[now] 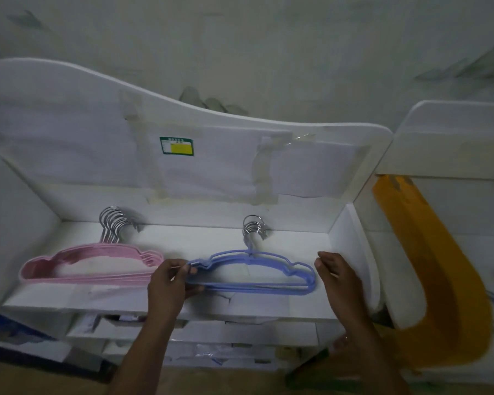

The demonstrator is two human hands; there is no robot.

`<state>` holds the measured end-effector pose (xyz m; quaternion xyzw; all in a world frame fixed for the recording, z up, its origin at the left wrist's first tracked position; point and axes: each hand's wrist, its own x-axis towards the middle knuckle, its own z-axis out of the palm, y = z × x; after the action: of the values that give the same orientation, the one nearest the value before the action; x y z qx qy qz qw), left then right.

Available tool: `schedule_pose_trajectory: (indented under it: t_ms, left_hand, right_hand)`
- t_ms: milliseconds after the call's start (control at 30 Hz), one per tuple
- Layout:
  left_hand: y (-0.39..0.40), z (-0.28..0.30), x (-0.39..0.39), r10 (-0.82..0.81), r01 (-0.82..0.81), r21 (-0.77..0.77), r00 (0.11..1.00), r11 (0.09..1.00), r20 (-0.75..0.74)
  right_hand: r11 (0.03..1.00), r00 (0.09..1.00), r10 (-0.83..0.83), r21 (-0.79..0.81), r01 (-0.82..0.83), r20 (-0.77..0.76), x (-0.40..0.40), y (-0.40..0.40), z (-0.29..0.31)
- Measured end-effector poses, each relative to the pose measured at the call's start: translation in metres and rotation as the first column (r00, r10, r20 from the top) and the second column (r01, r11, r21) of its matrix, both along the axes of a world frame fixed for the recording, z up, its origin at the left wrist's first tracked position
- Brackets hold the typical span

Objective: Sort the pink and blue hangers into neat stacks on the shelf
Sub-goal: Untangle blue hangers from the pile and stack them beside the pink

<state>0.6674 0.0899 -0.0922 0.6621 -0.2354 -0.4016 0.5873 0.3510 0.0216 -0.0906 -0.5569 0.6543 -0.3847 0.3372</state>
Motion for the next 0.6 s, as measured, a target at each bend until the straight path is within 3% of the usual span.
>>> schedule_pose_trajectory:
  t_ms: [67, 133, 200, 300, 367, 467, 600]
  left_hand:
    - [-0.004, -0.010, 0.006, -0.028, 0.025, 0.050, 0.997, 0.998, 0.067]
    - [-0.005, -0.019, 0.014, -0.105, 0.079, 0.119, 0.965, 0.990, 0.240]
    - [-0.005, -0.022, 0.020, -0.194, 0.110, 0.195, 0.848, 0.975, 0.493]
    - [-0.004, -0.014, 0.018, -0.235, 0.090, 0.226, 0.586, 0.970, 0.775]
    - [-0.007, -0.009, 0.018, -0.234, 0.105, 0.211, 0.500, 0.972, 0.834]
    - [-0.013, -0.009, 0.021, -0.345, 0.205, 0.278, 0.501, 0.938, 0.794]
    - [-0.020, -0.011, 0.020, -0.499, 0.274, 0.419, 0.418, 0.866, 0.759]
  right_hand:
    - [1.000, 1.000, -0.008, -0.017, 0.008, 0.008, 0.003, 0.000, 0.000]
    - [1.000, 1.000, -0.020, -0.022, 0.021, 0.007, 0.006, -0.001, -0.001]
    - [1.000, 1.000, -0.020, -0.022, 0.020, -0.014, 0.009, 0.000, -0.003]
    - [1.000, 0.998, 0.024, -0.001, -0.024, -0.066, 0.014, 0.002, -0.010]
    - [0.998, 0.989, 0.066, 0.014, -0.065, -0.129, 0.015, 0.004, -0.015]
    - [0.992, 0.958, 0.117, -0.014, -0.125, -0.262, 0.017, 0.006, -0.019]
    - [0.987, 0.910, 0.129, -0.034, -0.155, -0.394, 0.022, 0.006, -0.017]
